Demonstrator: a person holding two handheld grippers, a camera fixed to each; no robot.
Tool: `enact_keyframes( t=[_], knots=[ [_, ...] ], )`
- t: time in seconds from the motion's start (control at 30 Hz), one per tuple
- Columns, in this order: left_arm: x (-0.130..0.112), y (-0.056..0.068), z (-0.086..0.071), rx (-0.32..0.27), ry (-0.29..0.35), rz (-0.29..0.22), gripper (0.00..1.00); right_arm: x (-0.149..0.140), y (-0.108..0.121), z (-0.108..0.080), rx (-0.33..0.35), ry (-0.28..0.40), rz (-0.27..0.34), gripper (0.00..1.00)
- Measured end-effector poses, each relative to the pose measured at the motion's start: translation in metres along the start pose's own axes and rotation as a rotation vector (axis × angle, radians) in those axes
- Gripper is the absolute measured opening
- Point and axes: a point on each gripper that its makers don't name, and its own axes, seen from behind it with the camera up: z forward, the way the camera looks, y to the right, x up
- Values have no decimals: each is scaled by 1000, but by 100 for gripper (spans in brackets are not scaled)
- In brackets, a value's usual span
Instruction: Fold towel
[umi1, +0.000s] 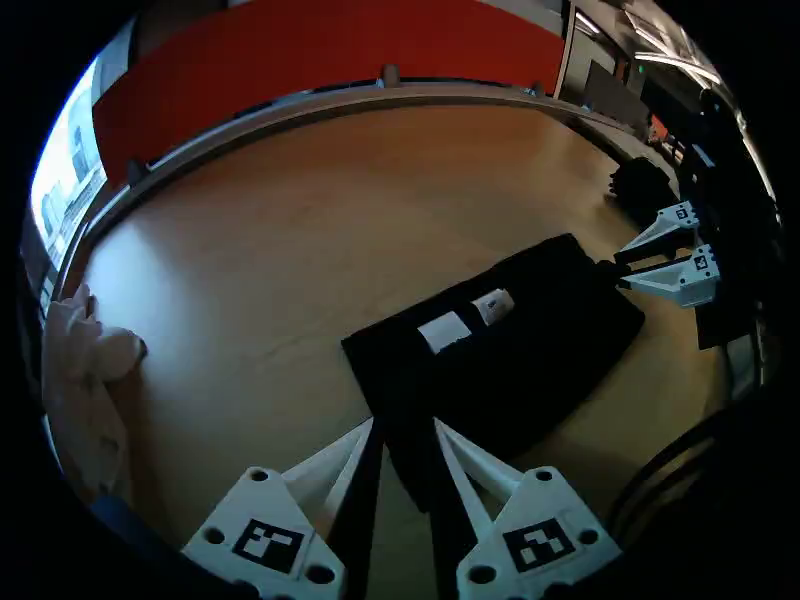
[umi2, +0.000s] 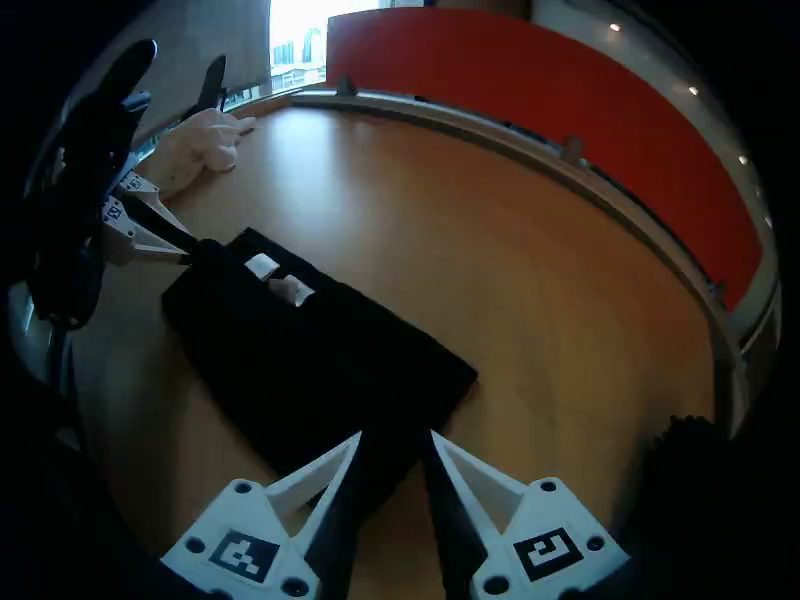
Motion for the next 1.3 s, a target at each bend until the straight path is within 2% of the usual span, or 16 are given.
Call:
enact_keyframes(
  t=[0.1, 0.2, 0.33, 0.5, 0.7, 0.77, 0.83, 0.9, 0.93, 1.0, 1.07, 1.3],
  knots=[
    [0, -3, 2, 13, -4, 8, 33, -1, 2, 3, -7, -3, 0, 44],
    [0, -7, 3, 24, -8, 18, 33, -2, 3, 5, -8, -9, 4, 47],
    [1, -11, 5, 35, -6, 24, 34, -2, 8, 7, -19, -10, 9, 61],
    [7, -17, 7, 52, 0, 27, 34, 3, 15, 10, -33, -2, 25, 61],
    [16, -25, 8, 80, 12, 35, 39, 13, 25, 13, -54, 20, 62, 63],
    [18, -28, 7, 88, 16, 35, 63, 15, 28, 13, -63, 25, 66, 65],
    [20, -30, 6, 95, 20, 33, 73, 17, 31, 13, -69, 31, 71, 68],
    [22, -32, 5, 100, 24, 30, 78, 19, 32, 13, -73, 36, 75, 69],
    [22, -33, 5, 101, 25, 26, 78, 19, 33, 13, -75, 39, 77, 71],
    [22, -35, 4, 105, 27, 18, 78, 20, 35, 13, -80, 43, 81, 83],
    [23, -36, 4, 107, 29, 9, 78, 20, 37, 12, -85, 43, 81, 88],
    [26, -41, -1, 119, 41, -8, 78, 20, 40, 9, -98, 44, 66, 88]
  ],
)
